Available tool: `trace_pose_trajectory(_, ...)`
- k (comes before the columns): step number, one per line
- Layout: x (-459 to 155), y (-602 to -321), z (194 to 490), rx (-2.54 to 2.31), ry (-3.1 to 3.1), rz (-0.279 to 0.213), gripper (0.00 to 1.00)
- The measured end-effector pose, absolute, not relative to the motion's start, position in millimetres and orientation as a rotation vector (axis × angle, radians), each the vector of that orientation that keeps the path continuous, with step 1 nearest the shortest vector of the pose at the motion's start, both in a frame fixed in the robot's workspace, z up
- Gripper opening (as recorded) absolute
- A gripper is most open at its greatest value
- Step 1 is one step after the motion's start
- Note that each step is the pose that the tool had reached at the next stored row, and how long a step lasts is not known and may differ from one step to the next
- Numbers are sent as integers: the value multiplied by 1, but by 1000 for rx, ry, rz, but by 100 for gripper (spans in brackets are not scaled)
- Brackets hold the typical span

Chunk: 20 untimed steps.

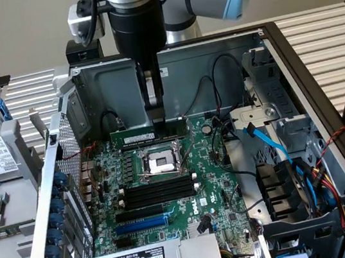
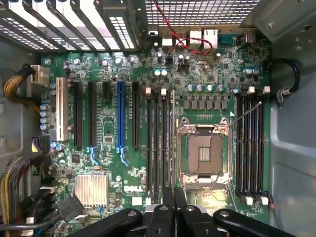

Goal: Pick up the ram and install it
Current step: 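Insert the ram into the slot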

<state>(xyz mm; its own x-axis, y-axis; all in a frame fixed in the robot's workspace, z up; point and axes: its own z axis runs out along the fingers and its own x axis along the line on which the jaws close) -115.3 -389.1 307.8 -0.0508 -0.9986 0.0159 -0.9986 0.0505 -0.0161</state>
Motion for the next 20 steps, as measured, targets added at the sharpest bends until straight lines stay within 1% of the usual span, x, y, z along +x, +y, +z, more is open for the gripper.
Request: trace_pose_trajectory(20,-120,-396,271,2246,-2202,31,12)
